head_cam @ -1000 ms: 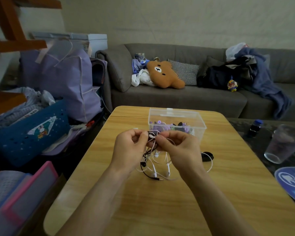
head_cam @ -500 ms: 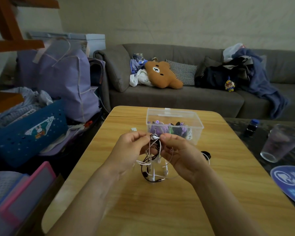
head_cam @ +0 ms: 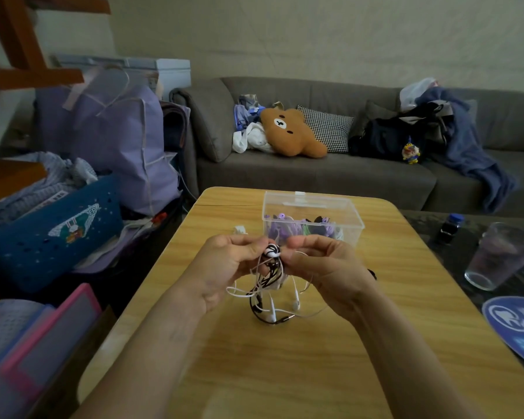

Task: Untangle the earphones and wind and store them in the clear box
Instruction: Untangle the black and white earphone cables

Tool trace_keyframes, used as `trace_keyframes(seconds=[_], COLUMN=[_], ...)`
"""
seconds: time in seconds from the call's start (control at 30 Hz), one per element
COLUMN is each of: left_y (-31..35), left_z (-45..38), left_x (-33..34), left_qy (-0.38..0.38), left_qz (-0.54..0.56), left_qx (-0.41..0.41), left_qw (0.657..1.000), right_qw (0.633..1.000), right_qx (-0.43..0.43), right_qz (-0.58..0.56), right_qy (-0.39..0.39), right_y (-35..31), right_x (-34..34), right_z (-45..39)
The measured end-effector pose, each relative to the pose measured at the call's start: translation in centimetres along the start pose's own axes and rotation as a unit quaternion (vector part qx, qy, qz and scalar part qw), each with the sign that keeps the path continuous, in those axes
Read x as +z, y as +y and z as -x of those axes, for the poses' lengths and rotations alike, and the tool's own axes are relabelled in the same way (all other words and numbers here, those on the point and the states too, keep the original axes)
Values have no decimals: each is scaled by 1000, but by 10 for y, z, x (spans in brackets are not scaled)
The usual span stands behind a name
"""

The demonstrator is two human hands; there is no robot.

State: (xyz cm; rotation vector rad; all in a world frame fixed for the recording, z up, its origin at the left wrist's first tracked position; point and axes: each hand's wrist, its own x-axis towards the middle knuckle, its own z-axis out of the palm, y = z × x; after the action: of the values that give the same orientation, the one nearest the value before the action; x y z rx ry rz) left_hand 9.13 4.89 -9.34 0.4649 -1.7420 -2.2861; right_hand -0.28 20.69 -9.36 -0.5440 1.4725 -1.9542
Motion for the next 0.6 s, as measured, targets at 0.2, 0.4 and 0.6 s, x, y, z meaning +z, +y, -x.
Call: trace_keyframes(seconds=[0.2, 0.4, 0.6], left_y=[0, -4, -5], left_z=[0, 1, 2], left_x=[0, 3, 7], left_qy=[28, 85, 149], left_qz=[-38, -87, -290], left_qx=[0, -22, 239], left_qw=[999, 992, 915], right_qw=[996, 978, 978], right_qx=[-52, -114, -121], right_qz=[74, 176, 158], right_qy=[12, 18, 56], right_y=[-2, 0, 0], right_x=[0, 4, 3], right_z=[2, 5, 2])
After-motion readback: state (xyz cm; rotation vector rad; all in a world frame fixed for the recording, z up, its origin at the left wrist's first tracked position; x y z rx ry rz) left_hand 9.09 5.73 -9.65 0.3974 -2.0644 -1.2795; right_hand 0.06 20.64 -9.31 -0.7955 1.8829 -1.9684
